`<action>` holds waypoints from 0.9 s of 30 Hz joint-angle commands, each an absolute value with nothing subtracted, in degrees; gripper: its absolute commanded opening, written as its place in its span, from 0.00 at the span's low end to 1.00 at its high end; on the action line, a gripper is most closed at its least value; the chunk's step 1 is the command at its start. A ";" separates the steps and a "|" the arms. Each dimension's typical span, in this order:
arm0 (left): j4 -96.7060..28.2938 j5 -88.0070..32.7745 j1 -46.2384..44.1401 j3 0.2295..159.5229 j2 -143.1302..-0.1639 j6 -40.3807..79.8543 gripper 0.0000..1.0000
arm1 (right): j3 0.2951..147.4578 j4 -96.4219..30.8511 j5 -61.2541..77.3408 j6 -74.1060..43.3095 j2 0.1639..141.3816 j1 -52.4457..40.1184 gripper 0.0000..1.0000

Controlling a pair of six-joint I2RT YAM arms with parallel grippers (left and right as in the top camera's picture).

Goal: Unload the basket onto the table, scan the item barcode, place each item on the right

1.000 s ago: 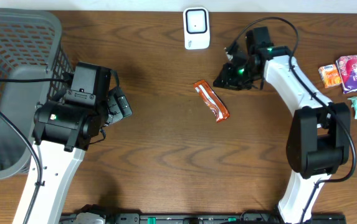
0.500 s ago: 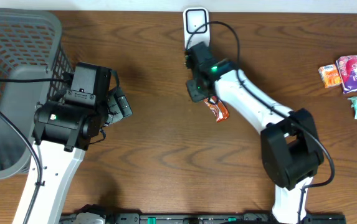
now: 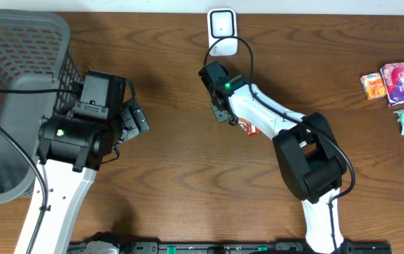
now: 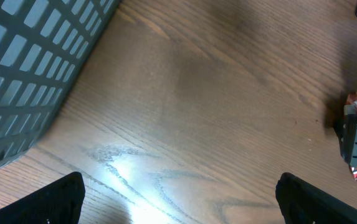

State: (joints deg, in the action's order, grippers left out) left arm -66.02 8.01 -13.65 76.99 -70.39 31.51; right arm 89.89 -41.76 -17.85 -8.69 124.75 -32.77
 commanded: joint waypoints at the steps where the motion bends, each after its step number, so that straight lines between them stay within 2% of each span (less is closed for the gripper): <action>1: -66.19 8.34 -13.45 77.58 -70.41 31.57 0.98 | 90.11 -41.50 -18.98 -8.67 125.38 -34.13 0.45; 15: -66.17 8.34 -13.45 77.58 -70.41 31.57 0.98 | 87.94 -41.28 -18.98 -8.49 125.80 -34.50 0.45; 21: -66.17 8.34 -13.45 77.58 -70.41 31.57 0.98 | 83.33 -37.32 -18.96 -7.49 125.82 -33.93 0.47; 22: -66.19 8.34 -13.45 77.58 -70.41 31.57 0.98 | 82.76 -37.01 -18.94 -8.01 125.82 -33.71 0.41; 24: -66.17 8.34 -13.45 77.58 -70.41 31.57 0.98 | 81.97 -36.97 -18.11 -8.75 125.82 -33.23 0.18; 26: -66.19 8.34 -13.45 77.58 -70.41 31.57 0.98 | 81.62 -37.28 -16.21 -8.73 125.82 -32.64 0.02; 27: -66.17 8.34 -13.45 77.58 -70.41 31.59 0.98 | 81.62 -37.50 -15.29 -8.75 125.82 -32.45 0.01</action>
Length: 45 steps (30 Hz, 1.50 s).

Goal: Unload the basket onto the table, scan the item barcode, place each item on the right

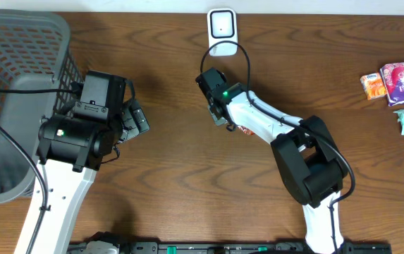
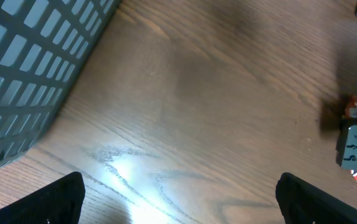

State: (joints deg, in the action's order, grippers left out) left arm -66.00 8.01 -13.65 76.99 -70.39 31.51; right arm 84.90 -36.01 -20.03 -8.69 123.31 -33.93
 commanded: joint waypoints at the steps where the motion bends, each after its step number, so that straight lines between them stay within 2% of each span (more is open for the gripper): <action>1: -66.17 8.34 -13.45 77.58 -70.41 31.59 0.98 | 81.65 -37.65 -13.41 -8.75 125.82 -32.10 0.01; 7: -66.17 8.34 -13.45 77.58 -70.41 31.57 0.98 | 84.95 -40.12 0.21 -10.50 125.38 -29.45 0.01; 12: -66.19 8.34 -13.45 77.58 -70.41 31.57 0.98 | 93.25 -44.95 26.74 -10.50 124.95 -23.88 0.01; 17: -66.17 8.34 -13.45 77.58 -70.41 31.57 0.98 | 93.86 -44.69 50.65 -10.70 125.05 -17.96 0.01; 23: -66.19 8.34 -13.45 77.58 -70.41 31.57 0.98 | 89.03 -45.30 64.97 -11.20 125.19 -10.11 0.01; 29: -66.19 8.34 -13.45 77.58 -70.41 31.57 0.98 | 80.93 -40.95 65.14 -15.97 125.19 -3.99 0.01; 35: -66.17 8.34 -13.45 77.58 -70.41 31.57 0.98 | 76.97 -37.95 54.48 -19.18 125.19 1.83 0.02; 37: -66.17 8.34 -13.45 77.58 -70.41 31.57 0.98 | 77.06 -38.79 47.75 -19.20 125.14 3.25 0.18; 41: -66.17 8.34 -13.45 77.58 -70.41 31.59 0.98 | 79.35 -42.30 40.93 -17.43 125.14 5.37 0.26; 45: -66.17 8.34 -13.45 77.58 -70.41 31.57 0.98 | 87.68 -52.93 34.04 -13.89 125.14 6.28 0.34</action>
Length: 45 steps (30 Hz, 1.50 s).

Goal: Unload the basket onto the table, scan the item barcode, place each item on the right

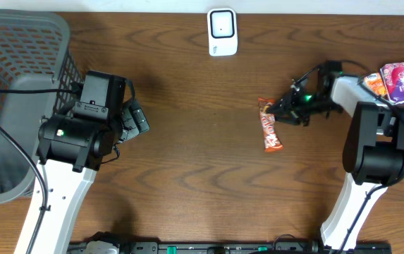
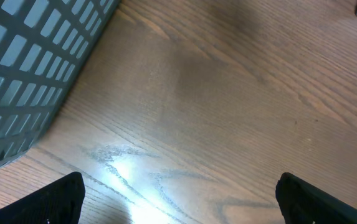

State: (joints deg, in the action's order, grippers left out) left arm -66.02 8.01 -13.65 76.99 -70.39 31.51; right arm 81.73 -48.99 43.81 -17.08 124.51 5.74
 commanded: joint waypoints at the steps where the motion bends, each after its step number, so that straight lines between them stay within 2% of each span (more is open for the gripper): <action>1: -66.17 8.34 -13.45 77.58 -70.41 31.57 0.98 | 90.28 -56.12 31.88 -13.02 125.14 6.28 0.36; 6: -66.17 8.34 -13.45 77.58 -70.41 31.57 0.98 | 103.18 -72.07 23.77 -8.32 125.14 4.73 0.38; 10: -66.17 8.34 -13.45 77.58 -70.41 31.57 0.98 | 108.20 -81.14 22.35 -3.14 125.14 1.63 0.35; 13: -66.17 8.34 -13.45 77.58 -70.41 31.57 0.98 | 107.92 -84.64 14.35 -3.75 125.14 -1.96 0.29; 18: -66.17 8.34 -13.45 77.58 -70.41 31.57 0.98 | 103.59 -83.59 6.74 -5.80 125.16 -8.25 0.34; 22: -66.17 8.34 -13.45 77.58 -70.41 31.57 0.98 | 100.82 -80.51 -0.95 -11.84 125.16 -11.60 0.38; 24: -66.19 8.34 -13.45 77.58 -70.41 31.59 0.98 | 99.22 -78.98 -1.61 -12.36 125.16 -12.67 0.44; 31: -66.17 8.34 -13.45 77.58 -70.41 31.57 0.98 | 91.09 -70.39 -0.93 -11.94 125.16 -15.68 0.41; 33: -66.17 8.34 -13.45 77.58 -70.41 31.57 0.98 | 89.49 -68.79 -0.93 -11.94 125.16 -16.25 0.36; 38: -66.17 8.34 -13.45 77.58 -70.41 31.57 0.98 | 88.07 -66.76 -0.64 -13.28 125.16 -16.97 0.04; 39: -66.17 8.34 -13.45 77.58 -70.41 31.57 0.98 | 88.12 -66.57 -0.23 -13.26 125.14 -16.99 0.01; 45: -66.17 8.34 -13.45 77.58 -70.41 31.57 0.98 | 89.91 -66.46 4.40 -13.23 125.14 -16.93 0.01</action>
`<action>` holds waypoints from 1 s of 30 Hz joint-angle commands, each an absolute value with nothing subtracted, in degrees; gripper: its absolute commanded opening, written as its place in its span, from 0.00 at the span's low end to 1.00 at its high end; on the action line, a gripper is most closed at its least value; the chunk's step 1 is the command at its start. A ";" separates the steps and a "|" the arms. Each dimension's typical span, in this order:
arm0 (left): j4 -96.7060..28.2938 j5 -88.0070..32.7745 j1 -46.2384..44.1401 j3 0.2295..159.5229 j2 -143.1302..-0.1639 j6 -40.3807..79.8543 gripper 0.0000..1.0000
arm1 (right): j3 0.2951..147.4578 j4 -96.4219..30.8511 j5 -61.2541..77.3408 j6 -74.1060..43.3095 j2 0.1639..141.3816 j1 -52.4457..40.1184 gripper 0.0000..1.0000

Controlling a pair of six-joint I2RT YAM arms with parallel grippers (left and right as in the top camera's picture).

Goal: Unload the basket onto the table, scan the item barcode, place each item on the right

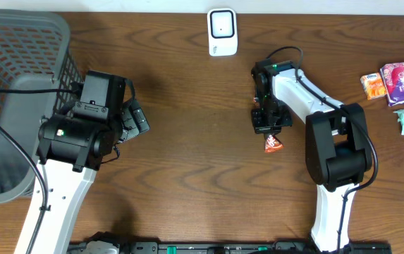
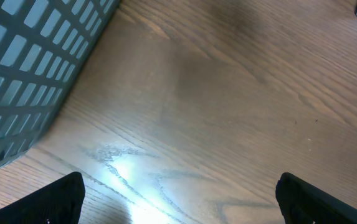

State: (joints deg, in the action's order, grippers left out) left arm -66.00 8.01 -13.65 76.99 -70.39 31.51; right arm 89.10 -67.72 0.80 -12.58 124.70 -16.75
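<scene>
An orange snack bar point(image 1: 273, 144) lies on the wooden table point(image 1: 187, 176) right of centre, only its near end showing. My right gripper point(image 1: 266, 118) points down over the bar's far part and hides it; its fingers cannot be made out. The white barcode scanner point(image 1: 222, 32) stands at the table's far edge, middle, and its corner shows in the left wrist view. My left gripper point(image 2: 181, 194) hangs open over bare wood at the left, nothing between its black fingertips point(image 2: 60, 200). From overhead the left gripper point(image 1: 137, 118) sits beside the basket.
A grey mesh basket point(image 1: 11, 92) fills the far left, its wall also seen as basket point(image 2: 28, 68). Several snack packets point(image 1: 399, 81) lie at the far right edge. The right arm's cable loops near the scanner.
My right gripper was just right of the snack bar, which lay fully in view on the table. Now the gripper is over the bar's far part. The bar and the left arm have not moved.
The right gripper first held the snack bar just below the scanner, and stayed there a moment later. Then the bar lay on the table right of centre with the gripper apart to its right. Now the gripper covers the bar. The left arm stayed still throughout.
</scene>
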 commanded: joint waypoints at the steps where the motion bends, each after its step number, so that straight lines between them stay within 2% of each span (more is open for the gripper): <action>1: -66.17 8.34 -13.45 77.58 -70.41 31.57 0.98 | 90.19 -66.43 5.06 -13.21 125.14 -16.93 0.01; 11: -66.17 8.34 -13.45 77.58 -70.41 31.57 0.98 | 97.12 -66.61 14.96 -12.53 125.14 -16.93 0.01; 20: -66.17 8.34 -13.45 77.58 -70.41 31.57 0.98 | 105.95 -63.31 29.65 -11.16 125.14 -16.93 0.01; 25: -66.17 8.34 -13.45 77.58 -70.41 31.57 0.98 | 110.96 -57.52 30.15 -15.03 125.14 -16.93 0.01; 30: -66.19 8.34 -13.45 77.58 -70.41 31.59 0.98 | 111.33 -45.50 29.23 -19.40 125.16 -17.10 0.01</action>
